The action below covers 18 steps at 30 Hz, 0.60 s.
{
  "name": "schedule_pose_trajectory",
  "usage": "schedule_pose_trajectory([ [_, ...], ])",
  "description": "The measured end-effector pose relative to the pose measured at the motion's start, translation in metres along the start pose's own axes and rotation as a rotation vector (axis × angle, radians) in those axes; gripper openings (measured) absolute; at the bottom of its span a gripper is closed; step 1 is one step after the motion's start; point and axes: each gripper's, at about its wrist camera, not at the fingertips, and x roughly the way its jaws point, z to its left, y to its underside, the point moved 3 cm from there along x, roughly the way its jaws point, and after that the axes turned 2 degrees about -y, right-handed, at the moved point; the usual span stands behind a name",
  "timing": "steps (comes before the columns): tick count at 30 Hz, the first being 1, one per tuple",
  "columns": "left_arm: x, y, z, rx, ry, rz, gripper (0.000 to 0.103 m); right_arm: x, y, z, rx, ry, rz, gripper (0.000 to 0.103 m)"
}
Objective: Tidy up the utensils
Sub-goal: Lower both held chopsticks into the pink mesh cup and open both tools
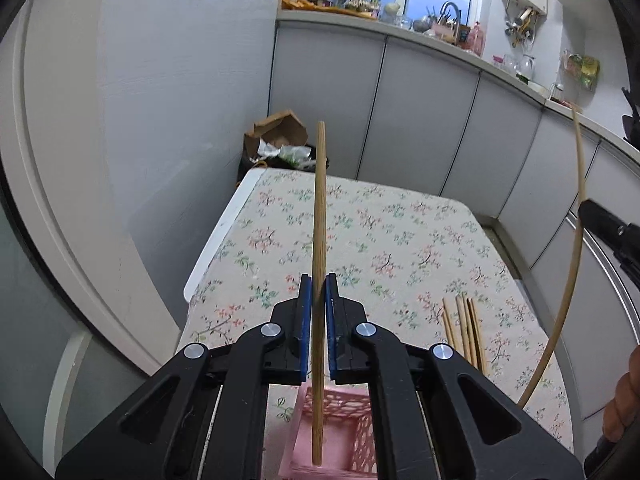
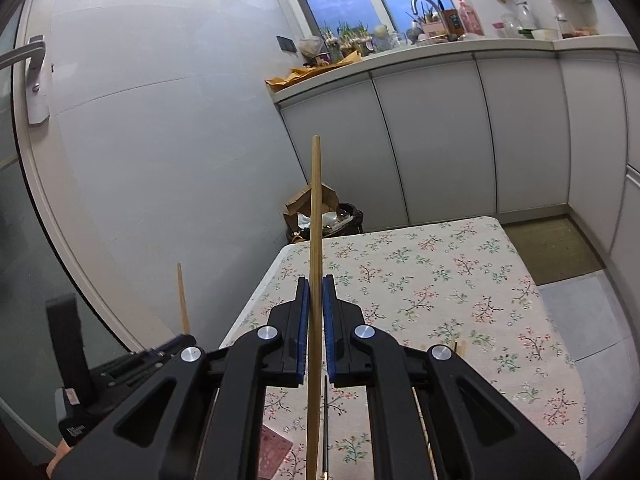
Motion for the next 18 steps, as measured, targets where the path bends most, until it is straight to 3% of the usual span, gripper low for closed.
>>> schedule_pose_trajectory([
  [4,0.006,0.006,0.01,-0.036,0.021,0.076,0.008,0.005,0.006,0.016,-0.004,-0.025,-0.008,0.007],
  [6,0.006,0.005,0.015,-0.058,0.023,0.133,0.028,0.008,0.01,0.023,-0.002,-0.04,-0.004,0.007],
  [8,-0.004,-0.002,0.018,-0.068,0.029,0.115,0.041,0.011,0.014,0.031,0.001,-0.059,-0.009,0.007],
  [12,-0.028,-0.015,0.027,-0.113,0.043,0.086,0.045,0.011,0.014,0.048,0.007,-0.087,-0.069,0.007],
  [15,-0.044,-0.02,0.034,-0.157,0.004,0.09,0.055,0.008,0.015,0.059,-0.001,-0.099,-0.142,0.007],
  [18,-0.053,-0.017,0.04,-0.19,-0.023,0.114,0.063,0.019,0.021,0.07,-0.018,-0.102,-0.153,0.007],
])
